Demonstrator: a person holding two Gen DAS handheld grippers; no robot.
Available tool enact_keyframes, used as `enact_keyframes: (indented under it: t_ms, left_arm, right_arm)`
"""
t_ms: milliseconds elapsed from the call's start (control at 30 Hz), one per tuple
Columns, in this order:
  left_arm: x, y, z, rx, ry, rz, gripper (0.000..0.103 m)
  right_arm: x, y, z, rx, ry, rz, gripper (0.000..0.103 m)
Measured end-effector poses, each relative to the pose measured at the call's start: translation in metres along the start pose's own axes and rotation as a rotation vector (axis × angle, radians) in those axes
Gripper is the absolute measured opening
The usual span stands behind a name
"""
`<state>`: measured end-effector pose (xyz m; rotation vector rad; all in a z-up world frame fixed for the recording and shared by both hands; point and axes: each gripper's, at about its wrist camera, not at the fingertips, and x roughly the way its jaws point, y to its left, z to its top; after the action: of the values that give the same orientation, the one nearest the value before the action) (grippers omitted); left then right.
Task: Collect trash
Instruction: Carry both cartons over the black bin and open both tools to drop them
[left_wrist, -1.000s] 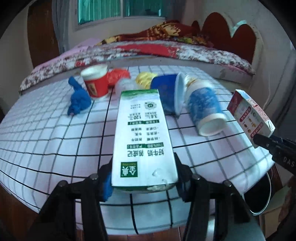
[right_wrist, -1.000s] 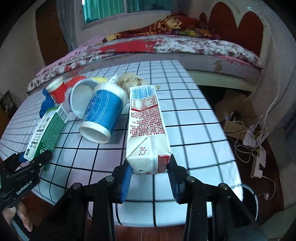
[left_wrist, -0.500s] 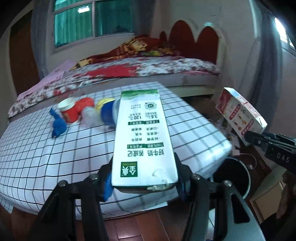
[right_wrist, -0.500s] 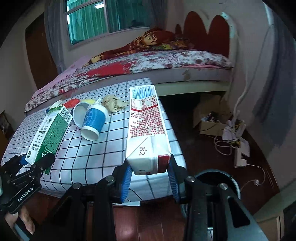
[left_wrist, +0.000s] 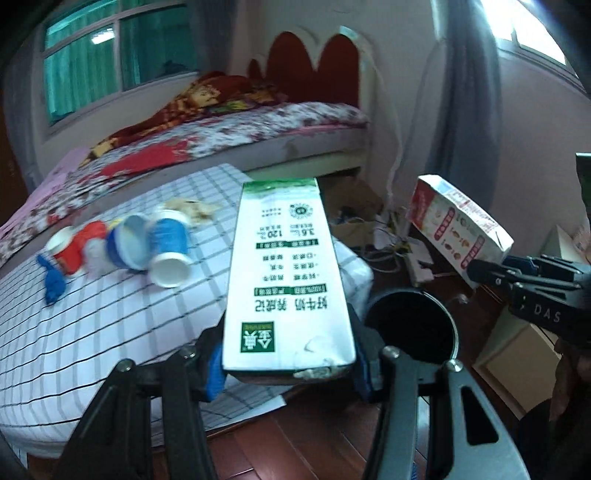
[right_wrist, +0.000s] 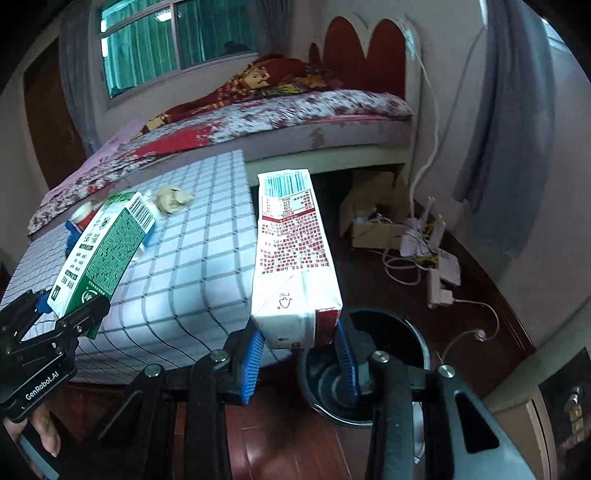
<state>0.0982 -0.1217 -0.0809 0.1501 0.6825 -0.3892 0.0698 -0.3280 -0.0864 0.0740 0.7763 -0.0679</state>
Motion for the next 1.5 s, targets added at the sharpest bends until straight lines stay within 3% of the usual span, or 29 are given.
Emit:
enact_keyframes:
  t_ms: [433, 700, 767, 800, 833, 967, 1100, 1500]
  left_arm:
    - [0.069, -0.096, -0.025, 0.154, 0.198, -0.217, 0.054]
    - [0.110, -0.128, -0.035, 0.149, 0.321, -0.338, 0.057]
    - [0.120, -0.129, -0.036, 0.140, 0.339, -0.291, 0.081]
    - [0.119, -0.126, -0.037, 0.134, 0.336, -0.277, 0.085]
    - [0.116, -0.126, -0.039, 0.127, 0.332, -0.251, 0.089]
    - [0.109, -0.117, -0.043, 0.112, 0.314, -0.178, 0.092]
    - [0.094, -0.112, -0.041, 0.117, 0.266, -0.125, 0.095]
    - [0.065, -0.087, -0.005, 0.076, 0.152, -0.059, 0.100]
  right_arm:
    - [0.048, -0.075, -0.042, 0.003, 0.175, -0.056, 0.039]
    - [0.085, -0.103, -0.056, -0.027, 0.282, -0.012, 0.039]
    - [0.099, -0.111, -0.061, -0.023, 0.324, -0.039, 0.051]
    - [0.102, -0.115, -0.064, -0.013, 0.338, -0.062, 0.077]
    - [0.103, -0.121, -0.067, 0.003, 0.342, -0.079, 0.087]
    - [0.089, -0.133, -0.072, 0.056, 0.328, -0.111, 0.088]
    - [0.079, -0.129, -0.069, 0.057, 0.301, -0.115, 0.098]
    - [0.050, -0.106, -0.046, 0.071, 0.196, -0.133, 0.102]
